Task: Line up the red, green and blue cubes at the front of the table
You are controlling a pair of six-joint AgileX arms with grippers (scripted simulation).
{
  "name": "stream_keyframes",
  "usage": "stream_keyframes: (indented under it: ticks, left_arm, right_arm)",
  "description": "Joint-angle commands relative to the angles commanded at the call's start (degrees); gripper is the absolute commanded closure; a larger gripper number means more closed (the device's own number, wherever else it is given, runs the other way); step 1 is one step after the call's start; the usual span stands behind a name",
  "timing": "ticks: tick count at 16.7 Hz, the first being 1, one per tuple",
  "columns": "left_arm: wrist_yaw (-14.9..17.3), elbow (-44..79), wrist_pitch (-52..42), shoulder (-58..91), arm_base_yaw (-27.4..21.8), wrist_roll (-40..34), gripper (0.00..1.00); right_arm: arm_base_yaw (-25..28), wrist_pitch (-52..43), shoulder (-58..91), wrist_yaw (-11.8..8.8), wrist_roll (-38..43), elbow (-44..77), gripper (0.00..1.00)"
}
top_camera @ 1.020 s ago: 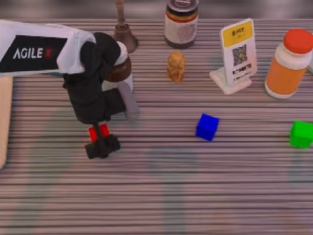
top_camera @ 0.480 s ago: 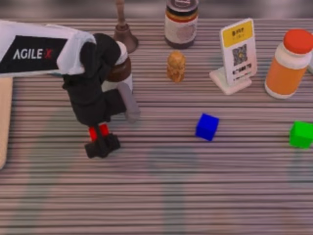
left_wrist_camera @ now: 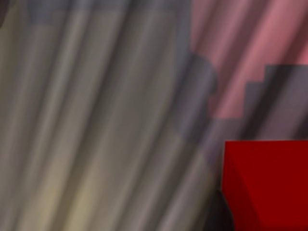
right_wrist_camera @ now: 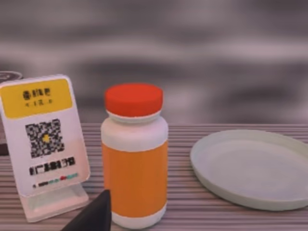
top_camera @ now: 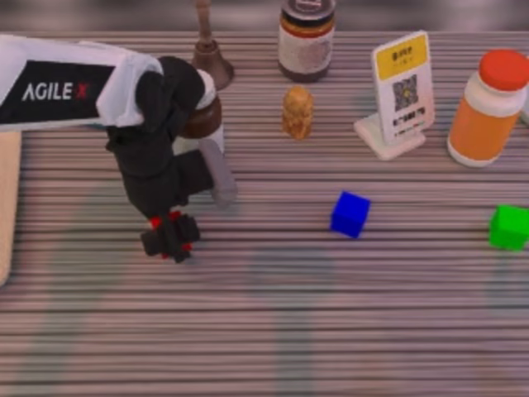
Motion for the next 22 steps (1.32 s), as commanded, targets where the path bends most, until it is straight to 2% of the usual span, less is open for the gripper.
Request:
stream_keyframes:
  ticks: [4,5,8,13,17,20,22]
  left_arm:
    - [0.0,0.0,0.0,0.0,0.0,0.0,1.0]
    - [1.1,0.4,-1.8,-2.5,0.0,-0.9,1.0]
    - [1.1,2.3,-4.2,-3.2,0.3,-1.0,1.0]
    - [1.1,8.5,-14.8,-6.9,0.9,-1.0,1.0]
    - [1.1,9.3,-15.9,-7.7,1.0,-1.1,1.0]
    - [1.1,8.3,-15.7,-8.4,-0.2,-0.9,1.0]
    - [1.1,5.2,-15.5,-11.4,-2.9,-0.7,1.0]
  right_arm:
    - [0.0,0.0,0.0,0.0,0.0,0.0,0.0]
    - [0.0,0.0,0.0,0.0,0.0,0.0,0.0]
    - [0.0,0.0,0.0,0.0,0.0,0.0,0.0]
    - [0.0,0.0,0.0,0.0,0.0,0.0,0.0]
    - [0.0,0.0,0.0,0.0,0.0,0.0,0.0]
    - [0.0,0.0,0.0,0.0,0.0,0.0,0.0]
    - [0.0,0.0,0.0,0.0,0.0,0.0,0.0]
